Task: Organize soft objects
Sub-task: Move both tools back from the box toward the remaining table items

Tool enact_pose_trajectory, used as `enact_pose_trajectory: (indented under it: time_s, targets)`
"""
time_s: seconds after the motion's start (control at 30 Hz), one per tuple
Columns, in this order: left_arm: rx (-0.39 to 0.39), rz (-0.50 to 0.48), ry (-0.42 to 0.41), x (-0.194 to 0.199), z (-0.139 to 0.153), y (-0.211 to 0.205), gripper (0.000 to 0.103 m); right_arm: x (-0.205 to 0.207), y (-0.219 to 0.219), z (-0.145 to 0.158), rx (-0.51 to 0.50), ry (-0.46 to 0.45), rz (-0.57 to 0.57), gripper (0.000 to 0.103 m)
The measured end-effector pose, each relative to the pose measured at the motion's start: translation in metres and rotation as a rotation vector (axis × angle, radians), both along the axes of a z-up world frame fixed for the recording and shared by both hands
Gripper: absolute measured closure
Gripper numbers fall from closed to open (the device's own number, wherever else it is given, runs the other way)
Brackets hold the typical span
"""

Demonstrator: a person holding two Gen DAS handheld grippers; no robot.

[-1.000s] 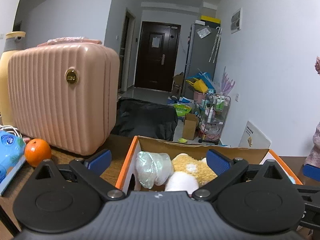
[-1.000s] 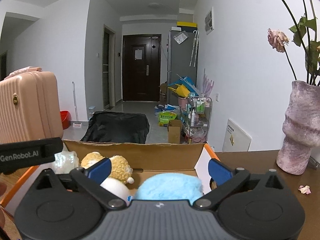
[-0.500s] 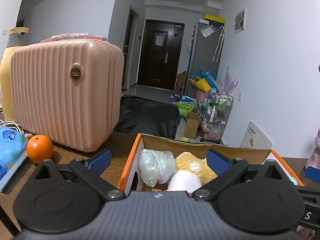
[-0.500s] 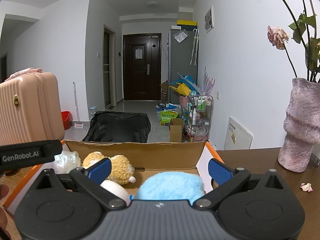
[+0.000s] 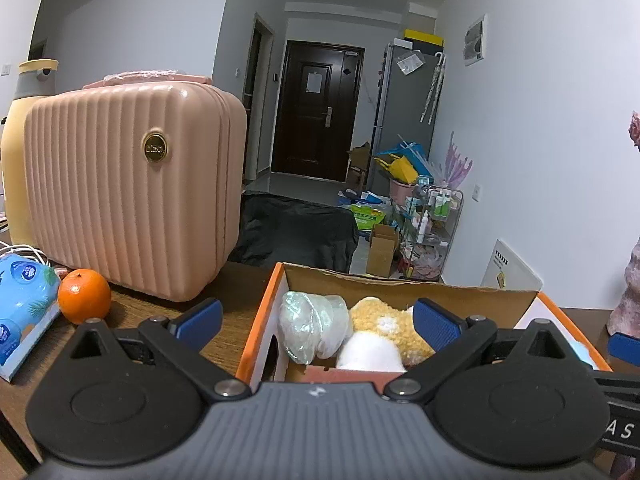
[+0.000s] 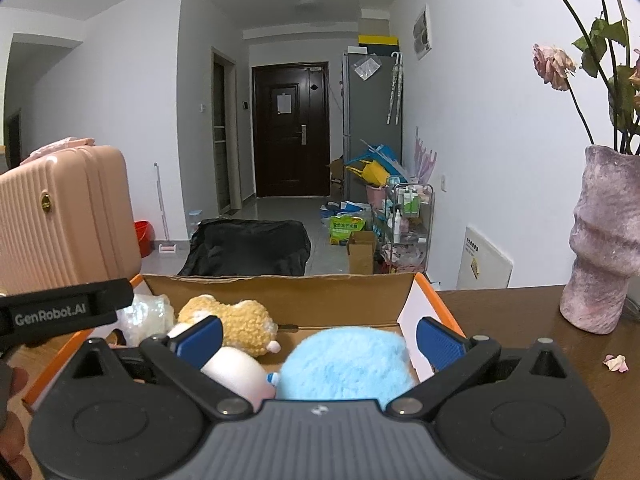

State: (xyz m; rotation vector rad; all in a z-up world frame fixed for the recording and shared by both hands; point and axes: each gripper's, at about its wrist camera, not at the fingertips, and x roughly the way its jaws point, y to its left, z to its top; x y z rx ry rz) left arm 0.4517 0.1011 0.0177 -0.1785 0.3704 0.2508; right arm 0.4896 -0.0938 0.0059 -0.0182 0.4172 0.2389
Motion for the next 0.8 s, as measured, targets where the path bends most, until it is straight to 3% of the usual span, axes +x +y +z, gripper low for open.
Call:
enact_pose_trajectory:
  time_s: [0.8]
  targets:
    - [0.032, 0.001, -0.002, -0.04, -0.004, -0.005, 0.0, -0.045, -0.003, -0.003, -0.036, -0.022, 0.061, 0.0]
